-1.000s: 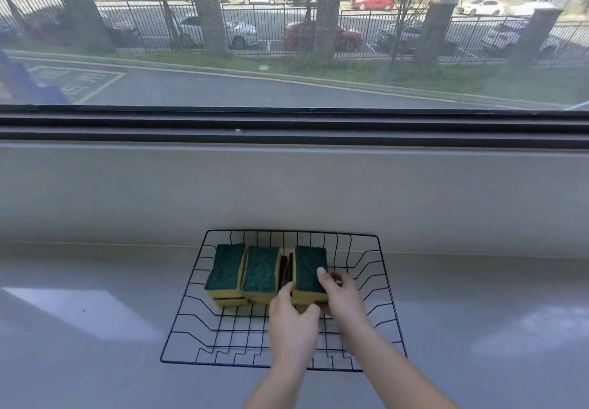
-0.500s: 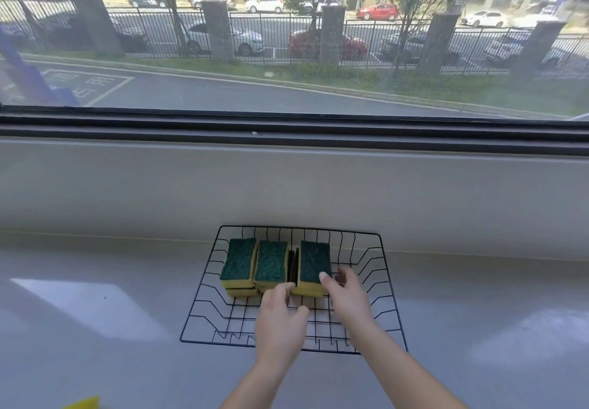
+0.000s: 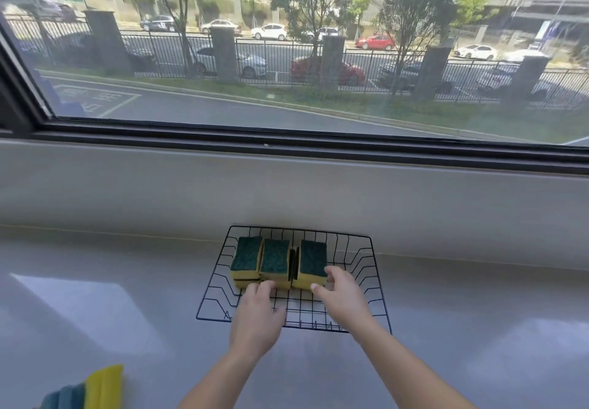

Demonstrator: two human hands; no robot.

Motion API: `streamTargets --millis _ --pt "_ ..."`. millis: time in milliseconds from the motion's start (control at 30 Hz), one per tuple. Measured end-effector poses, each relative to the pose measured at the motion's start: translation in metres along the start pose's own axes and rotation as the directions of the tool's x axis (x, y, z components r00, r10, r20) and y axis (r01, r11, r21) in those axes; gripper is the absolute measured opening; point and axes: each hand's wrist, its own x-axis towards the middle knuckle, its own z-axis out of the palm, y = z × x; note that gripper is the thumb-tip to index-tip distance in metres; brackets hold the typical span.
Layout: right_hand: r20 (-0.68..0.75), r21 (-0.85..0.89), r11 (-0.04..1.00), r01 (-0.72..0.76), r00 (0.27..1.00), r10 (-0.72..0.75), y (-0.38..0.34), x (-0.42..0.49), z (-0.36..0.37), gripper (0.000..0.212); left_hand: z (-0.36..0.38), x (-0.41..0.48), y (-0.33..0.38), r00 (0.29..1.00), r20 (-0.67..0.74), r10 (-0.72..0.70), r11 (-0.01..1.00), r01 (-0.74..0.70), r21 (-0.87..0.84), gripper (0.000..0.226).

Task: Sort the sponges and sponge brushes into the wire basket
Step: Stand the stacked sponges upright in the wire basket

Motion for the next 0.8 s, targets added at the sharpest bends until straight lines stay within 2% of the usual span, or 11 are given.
streamTargets --millis 233,333,600,800 --pt "0.02 -0.211 0.971 0.112 0.994 -0.11 -0.015 -0.034 -0.004 0.055 -0.025 -0.023 -0.013 0.994 -0.031 0.108 0.981 -0.101 0.167 0.052" --pt "0.052 -0.265 0.954 0.143 0.99 -0.134 -0.023 -0.049 -0.003 0.059 -0.035 -0.034 -0.018 0.988 -0.051 0.143 0.967 -0.129 0.221 0.049" --pt "0.098 -0.335 0.917 0.218 0.976 -0.196 -0.04 -0.085 0.01 0.06 -0.058 -0.074 -0.039 0.985 -0.105 0.134 0.966 -0.107 0.235 0.044" --pt "0.155 -0.297 0.914 0.275 0.959 -0.238 -0.056 -0.111 0.041 0.059 -0.072 -0.113 -0.074 0.987 -0.143 0.078 0.961 -0.036 0.274 0.051"
